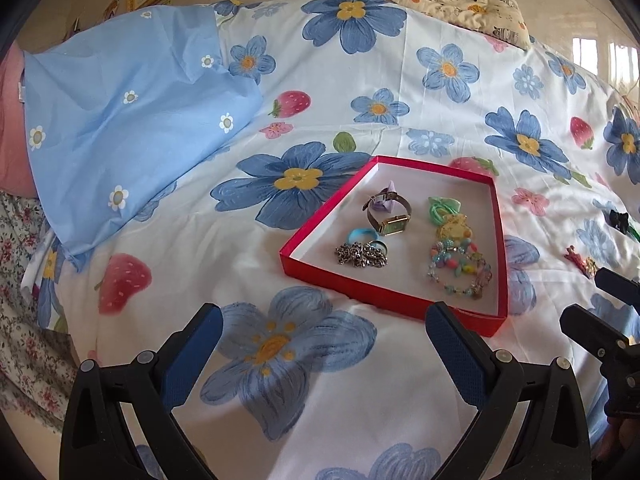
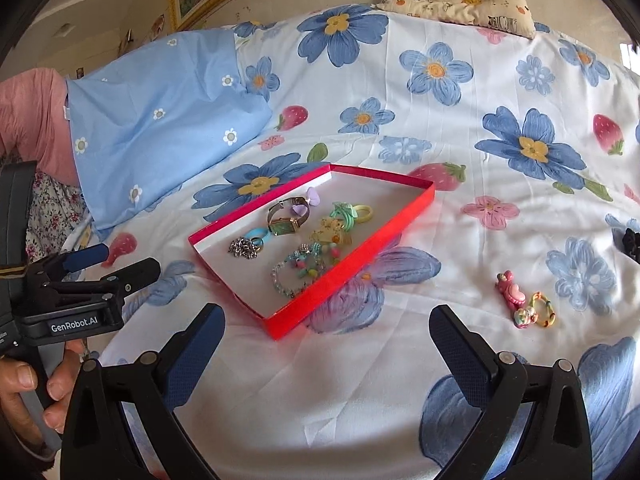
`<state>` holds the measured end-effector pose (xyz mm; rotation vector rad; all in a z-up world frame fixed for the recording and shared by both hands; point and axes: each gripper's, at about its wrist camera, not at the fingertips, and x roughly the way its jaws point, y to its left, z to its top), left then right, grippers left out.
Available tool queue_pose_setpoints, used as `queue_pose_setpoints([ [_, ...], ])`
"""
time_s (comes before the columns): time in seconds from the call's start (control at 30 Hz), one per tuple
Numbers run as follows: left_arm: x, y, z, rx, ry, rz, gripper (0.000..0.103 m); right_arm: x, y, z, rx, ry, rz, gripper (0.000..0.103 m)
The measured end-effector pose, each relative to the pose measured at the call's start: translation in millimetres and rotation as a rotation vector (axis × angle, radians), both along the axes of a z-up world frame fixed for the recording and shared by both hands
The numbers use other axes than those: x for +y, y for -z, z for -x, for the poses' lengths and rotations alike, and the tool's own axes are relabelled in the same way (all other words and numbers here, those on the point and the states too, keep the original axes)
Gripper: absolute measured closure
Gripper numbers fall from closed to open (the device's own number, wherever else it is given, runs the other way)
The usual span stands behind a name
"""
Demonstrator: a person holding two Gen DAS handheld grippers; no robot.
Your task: Organize jewelry
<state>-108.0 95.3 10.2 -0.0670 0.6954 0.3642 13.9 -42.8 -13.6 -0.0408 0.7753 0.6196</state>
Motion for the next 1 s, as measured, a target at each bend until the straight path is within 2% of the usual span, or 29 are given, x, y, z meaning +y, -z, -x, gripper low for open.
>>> queue_pose_setpoints([
  [1.0, 4.0, -0.3, 2.6, -0.002, 0.022, 0.000, 0.001, 0.3, 1.1, 2.4, 0.012, -0.004, 0.002, 0.000],
])
